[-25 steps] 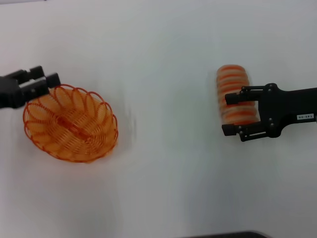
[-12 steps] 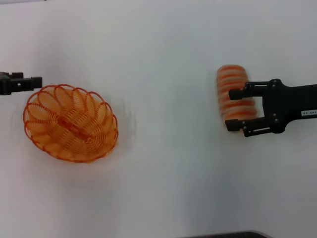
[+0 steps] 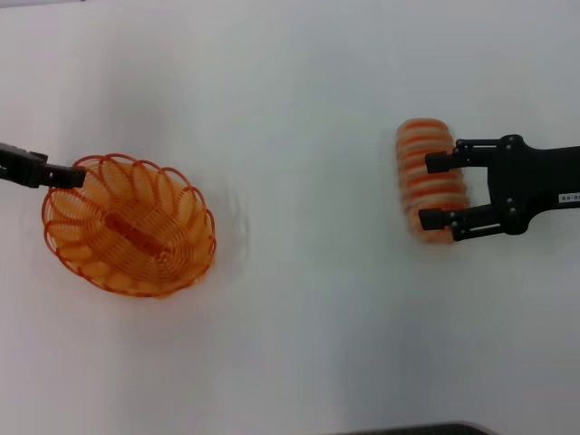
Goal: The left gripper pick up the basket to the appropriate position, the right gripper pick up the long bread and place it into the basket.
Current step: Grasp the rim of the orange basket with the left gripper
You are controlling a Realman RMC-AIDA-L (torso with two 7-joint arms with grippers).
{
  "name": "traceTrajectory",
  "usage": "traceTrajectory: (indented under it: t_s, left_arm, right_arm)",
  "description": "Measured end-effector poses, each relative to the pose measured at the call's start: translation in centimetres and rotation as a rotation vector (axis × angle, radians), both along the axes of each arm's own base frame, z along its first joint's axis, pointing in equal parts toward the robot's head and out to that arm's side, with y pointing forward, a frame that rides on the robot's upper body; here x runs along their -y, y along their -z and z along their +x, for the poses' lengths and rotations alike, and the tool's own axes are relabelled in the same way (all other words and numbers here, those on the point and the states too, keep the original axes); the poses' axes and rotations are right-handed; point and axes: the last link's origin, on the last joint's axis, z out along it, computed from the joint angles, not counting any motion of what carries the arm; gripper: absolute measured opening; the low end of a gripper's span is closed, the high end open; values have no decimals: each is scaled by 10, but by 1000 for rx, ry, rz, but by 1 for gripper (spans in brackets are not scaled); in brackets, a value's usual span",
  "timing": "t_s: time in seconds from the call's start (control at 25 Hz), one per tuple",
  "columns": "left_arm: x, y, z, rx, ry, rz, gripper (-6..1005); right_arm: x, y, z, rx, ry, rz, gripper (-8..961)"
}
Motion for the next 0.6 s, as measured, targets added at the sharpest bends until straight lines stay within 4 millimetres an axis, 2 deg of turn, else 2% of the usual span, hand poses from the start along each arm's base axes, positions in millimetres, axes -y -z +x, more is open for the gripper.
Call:
traceTrajectory:
  t_s: [0.6]
  left_arm:
    - [-1, 14, 8, -91, -2, -71, 677]
  right_arm:
    - [-2, -6, 1, 5, -1, 9, 869]
